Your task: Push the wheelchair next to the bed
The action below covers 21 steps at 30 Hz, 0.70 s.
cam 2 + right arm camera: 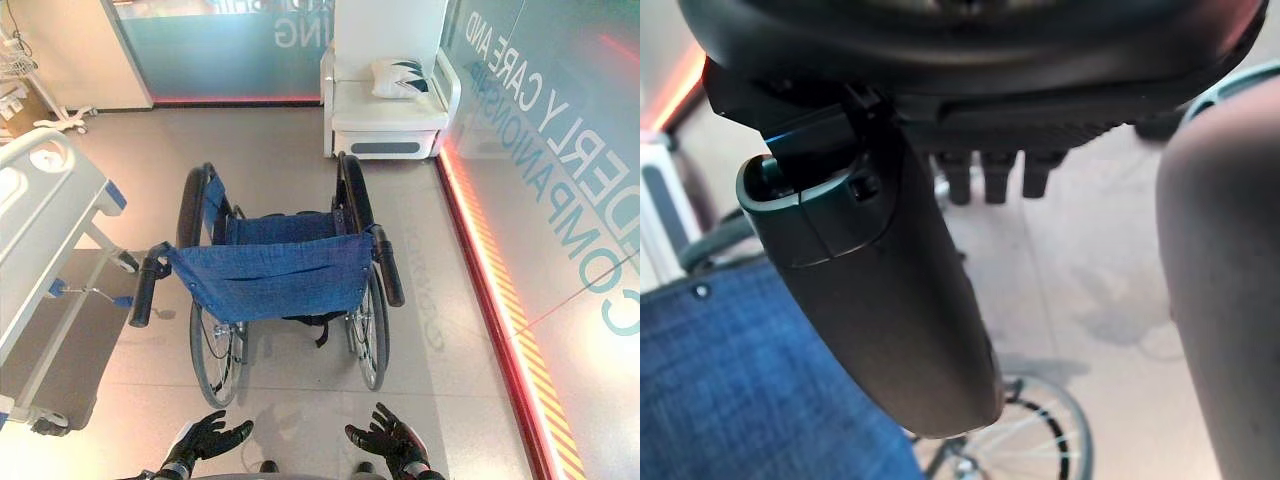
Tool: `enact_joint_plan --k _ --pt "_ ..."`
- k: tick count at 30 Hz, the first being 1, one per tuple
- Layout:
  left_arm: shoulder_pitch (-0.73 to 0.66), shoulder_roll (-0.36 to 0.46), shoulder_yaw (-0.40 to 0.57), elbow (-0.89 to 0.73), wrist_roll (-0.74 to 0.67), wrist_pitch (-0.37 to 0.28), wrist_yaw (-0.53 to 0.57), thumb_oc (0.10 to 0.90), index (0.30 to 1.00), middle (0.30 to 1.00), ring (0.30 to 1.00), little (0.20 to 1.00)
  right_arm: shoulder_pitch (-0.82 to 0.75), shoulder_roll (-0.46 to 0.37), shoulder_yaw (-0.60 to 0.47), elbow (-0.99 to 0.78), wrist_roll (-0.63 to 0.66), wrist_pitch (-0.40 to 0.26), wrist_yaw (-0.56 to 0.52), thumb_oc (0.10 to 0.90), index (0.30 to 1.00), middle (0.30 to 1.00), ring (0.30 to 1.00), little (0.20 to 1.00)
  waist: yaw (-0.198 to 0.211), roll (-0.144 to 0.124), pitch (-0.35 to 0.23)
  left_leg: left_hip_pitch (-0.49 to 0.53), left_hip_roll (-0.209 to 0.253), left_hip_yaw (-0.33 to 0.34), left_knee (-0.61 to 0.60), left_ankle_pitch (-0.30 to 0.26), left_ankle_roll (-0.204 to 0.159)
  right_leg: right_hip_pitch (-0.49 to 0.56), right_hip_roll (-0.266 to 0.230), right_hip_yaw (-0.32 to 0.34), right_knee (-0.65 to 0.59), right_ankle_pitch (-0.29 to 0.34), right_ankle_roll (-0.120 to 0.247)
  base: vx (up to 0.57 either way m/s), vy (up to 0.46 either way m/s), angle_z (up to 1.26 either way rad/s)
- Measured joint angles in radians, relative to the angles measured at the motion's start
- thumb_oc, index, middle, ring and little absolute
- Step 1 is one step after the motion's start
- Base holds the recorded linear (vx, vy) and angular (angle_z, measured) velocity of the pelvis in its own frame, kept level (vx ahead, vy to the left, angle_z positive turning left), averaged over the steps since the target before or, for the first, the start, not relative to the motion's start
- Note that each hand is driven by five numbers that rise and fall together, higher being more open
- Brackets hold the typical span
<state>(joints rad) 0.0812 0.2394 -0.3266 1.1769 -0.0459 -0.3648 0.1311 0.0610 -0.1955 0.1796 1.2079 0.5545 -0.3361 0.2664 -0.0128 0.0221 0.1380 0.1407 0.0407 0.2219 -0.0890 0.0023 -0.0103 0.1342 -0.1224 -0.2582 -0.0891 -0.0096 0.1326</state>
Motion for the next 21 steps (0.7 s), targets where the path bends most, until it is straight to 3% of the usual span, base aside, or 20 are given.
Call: enact_joint_plan --k 21 --pt "-0.001 -0.01 0.002 -0.001 -0.029 -0.015 -0.013 0.8 0.9 0.9 0.9 0.9 -0.033 0.005 0.031 -0.006 -0.045 -0.009 -0.135 0.8 0.9 0.9 0.9 0.9 0.001 0.013 0.005 0.0 0.0 -0.001 0.0 0.0 0.0 0.001 0.0 -0.001 0.0 0.0 0.0 0.0 0.0 0.0"
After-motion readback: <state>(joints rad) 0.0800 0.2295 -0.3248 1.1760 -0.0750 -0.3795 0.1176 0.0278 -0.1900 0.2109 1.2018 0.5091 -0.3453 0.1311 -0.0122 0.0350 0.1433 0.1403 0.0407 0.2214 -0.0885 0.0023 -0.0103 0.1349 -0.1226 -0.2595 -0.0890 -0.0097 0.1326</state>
